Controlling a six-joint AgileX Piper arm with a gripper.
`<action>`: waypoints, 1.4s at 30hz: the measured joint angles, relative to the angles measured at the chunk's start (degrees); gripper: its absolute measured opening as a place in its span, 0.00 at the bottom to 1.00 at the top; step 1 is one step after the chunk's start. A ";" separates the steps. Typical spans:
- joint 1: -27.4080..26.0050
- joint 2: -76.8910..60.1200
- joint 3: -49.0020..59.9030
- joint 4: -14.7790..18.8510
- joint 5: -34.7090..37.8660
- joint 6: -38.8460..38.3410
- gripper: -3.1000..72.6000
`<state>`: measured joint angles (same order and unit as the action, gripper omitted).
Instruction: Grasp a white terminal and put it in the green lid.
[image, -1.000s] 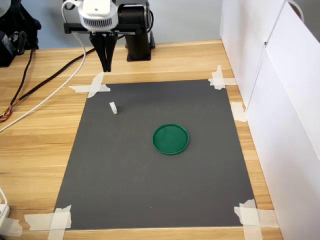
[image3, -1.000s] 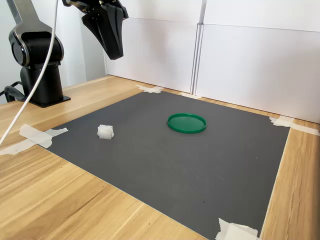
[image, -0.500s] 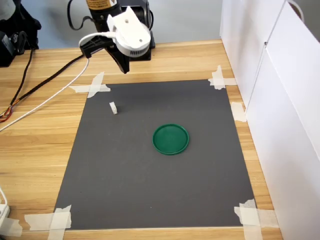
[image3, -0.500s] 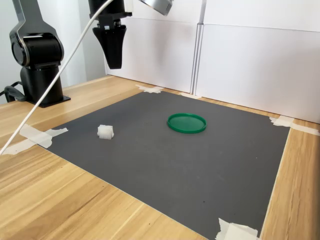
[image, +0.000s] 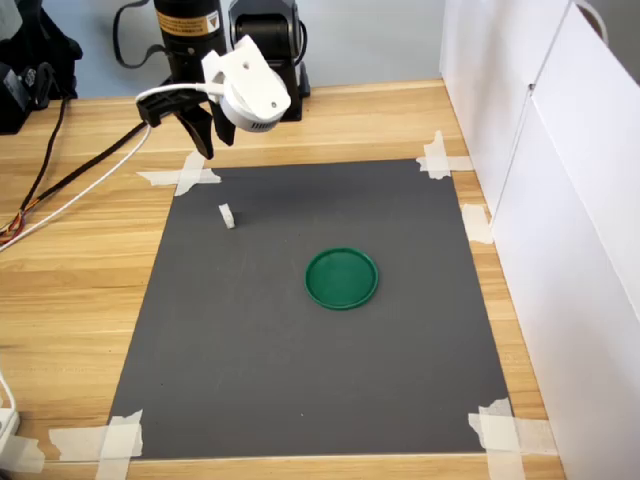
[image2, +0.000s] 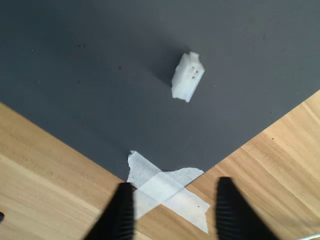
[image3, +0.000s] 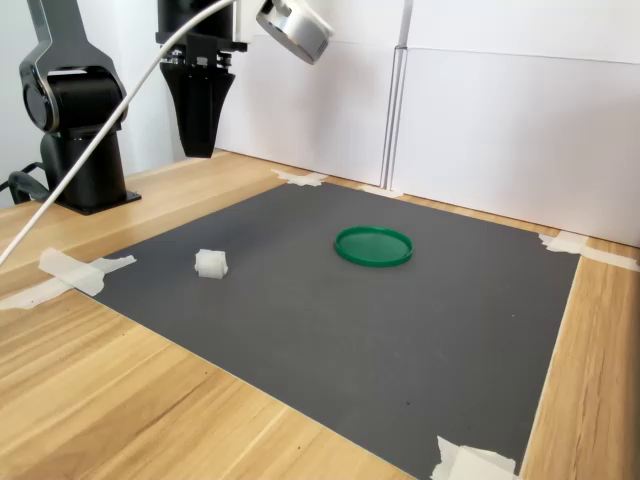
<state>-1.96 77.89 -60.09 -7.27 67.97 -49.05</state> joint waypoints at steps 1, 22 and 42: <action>0.00 0.03 0.00 0.13 0.00 0.45 0.72; -11.18 3.70 0.00 8.93 -4.45 -11.51 0.96; -11.30 6.90 8.21 8.04 -15.17 -11.36 0.96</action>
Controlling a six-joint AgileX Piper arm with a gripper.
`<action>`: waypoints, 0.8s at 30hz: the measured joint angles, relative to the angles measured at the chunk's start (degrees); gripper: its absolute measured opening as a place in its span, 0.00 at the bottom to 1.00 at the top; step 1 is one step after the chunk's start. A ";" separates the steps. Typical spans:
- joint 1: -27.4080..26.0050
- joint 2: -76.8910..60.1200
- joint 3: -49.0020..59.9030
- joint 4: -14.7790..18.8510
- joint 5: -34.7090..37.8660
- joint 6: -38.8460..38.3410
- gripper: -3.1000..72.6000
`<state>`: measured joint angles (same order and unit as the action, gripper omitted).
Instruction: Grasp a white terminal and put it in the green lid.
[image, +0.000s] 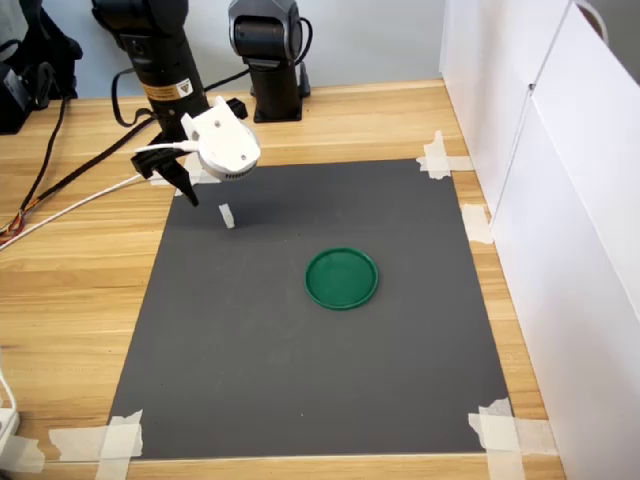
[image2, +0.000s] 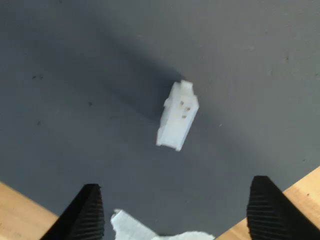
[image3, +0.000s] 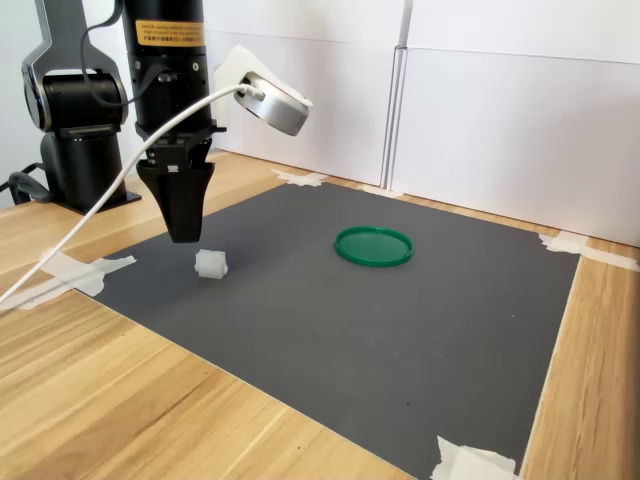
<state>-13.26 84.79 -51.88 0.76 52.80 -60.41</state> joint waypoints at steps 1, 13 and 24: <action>0.00 0.24 0.07 0.00 -0.61 0.00 0.96; 5.40 4.30 0.07 -1.90 -3.01 4.59 0.96; 5.66 7.54 0.07 -5.02 -4.55 9.17 0.96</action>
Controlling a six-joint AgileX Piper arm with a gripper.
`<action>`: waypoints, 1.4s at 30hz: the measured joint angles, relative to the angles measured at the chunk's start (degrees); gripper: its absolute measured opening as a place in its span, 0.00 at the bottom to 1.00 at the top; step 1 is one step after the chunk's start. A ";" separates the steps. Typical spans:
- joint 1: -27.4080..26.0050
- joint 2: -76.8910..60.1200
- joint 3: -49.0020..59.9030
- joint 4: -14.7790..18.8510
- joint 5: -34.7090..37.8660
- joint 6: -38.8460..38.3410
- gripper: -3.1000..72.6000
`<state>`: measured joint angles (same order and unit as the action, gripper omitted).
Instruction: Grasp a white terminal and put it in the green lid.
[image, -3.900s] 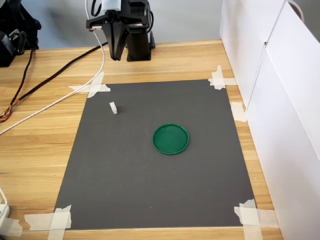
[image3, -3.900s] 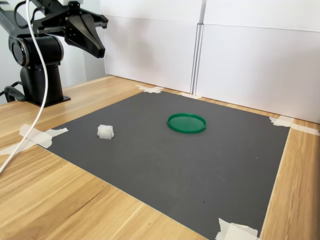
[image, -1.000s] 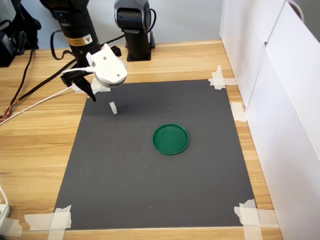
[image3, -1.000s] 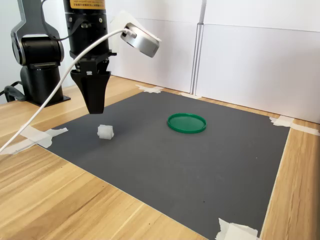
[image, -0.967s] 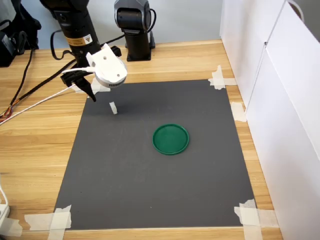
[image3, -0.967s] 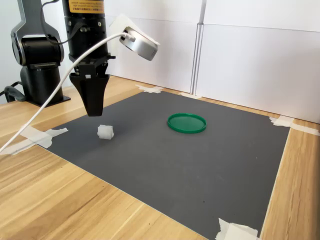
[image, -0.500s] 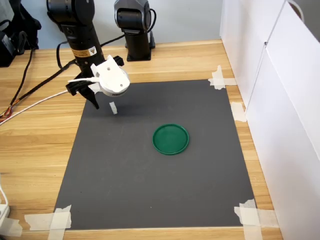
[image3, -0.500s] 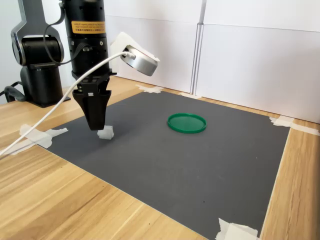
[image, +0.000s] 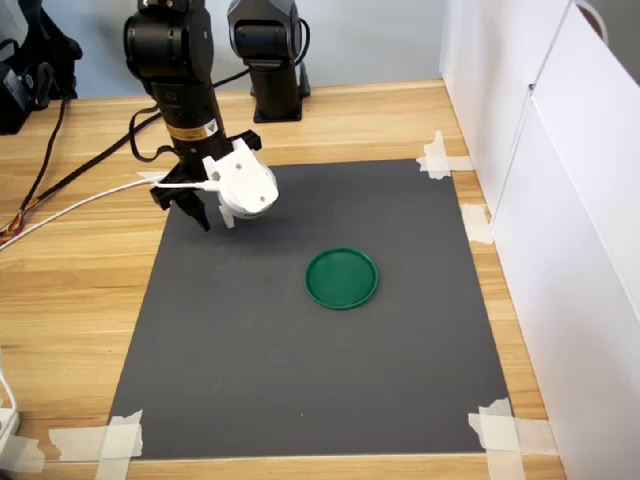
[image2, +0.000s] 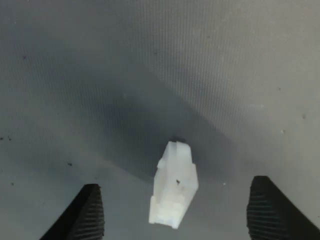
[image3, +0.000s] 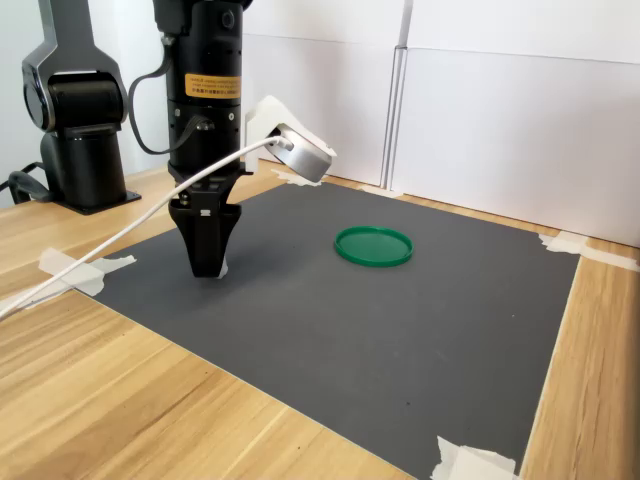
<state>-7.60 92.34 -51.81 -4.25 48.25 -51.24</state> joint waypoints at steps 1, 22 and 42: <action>0.00 0.26 0.00 0.00 -0.16 0.02 0.96; 0.00 2.33 0.00 0.00 -1.74 0.75 0.56; 0.93 -3.16 -8.99 1.70 10.41 0.20 0.17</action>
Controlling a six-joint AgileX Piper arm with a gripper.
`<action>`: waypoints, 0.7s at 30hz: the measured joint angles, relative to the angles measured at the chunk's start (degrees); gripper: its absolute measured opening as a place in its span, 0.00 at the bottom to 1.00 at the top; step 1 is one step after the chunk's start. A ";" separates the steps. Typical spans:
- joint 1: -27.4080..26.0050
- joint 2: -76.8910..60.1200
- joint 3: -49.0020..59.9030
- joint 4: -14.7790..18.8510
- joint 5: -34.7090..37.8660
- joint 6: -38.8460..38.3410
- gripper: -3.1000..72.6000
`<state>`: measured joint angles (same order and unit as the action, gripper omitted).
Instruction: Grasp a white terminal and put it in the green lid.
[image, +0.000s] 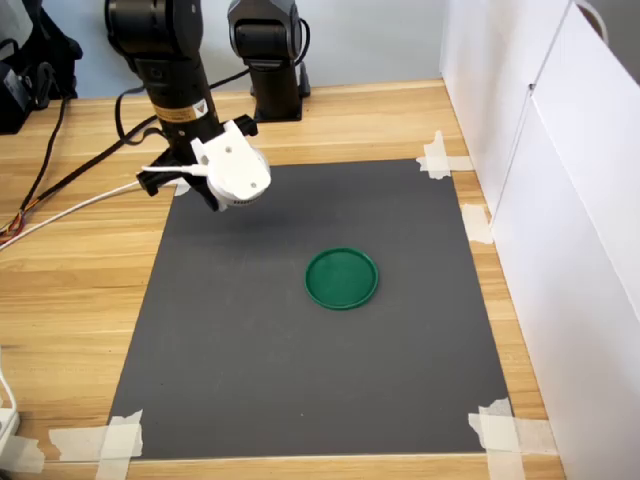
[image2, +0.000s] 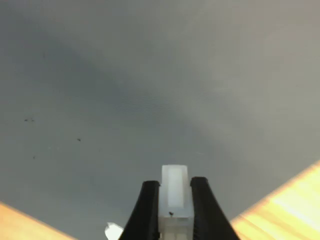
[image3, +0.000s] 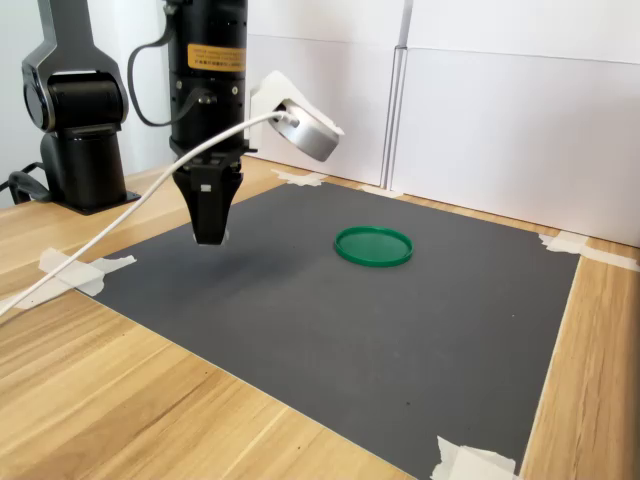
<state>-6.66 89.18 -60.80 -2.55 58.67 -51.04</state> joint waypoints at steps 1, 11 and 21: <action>0.88 -0.16 -1.46 0.09 1.94 -0.12 0.17; 11.33 -0.30 -20.39 2.55 10.97 4.86 0.17; 22.45 5.35 -26.32 1.76 11.40 13.04 0.17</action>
<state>15.78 94.53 -87.12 -0.79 70.07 -38.00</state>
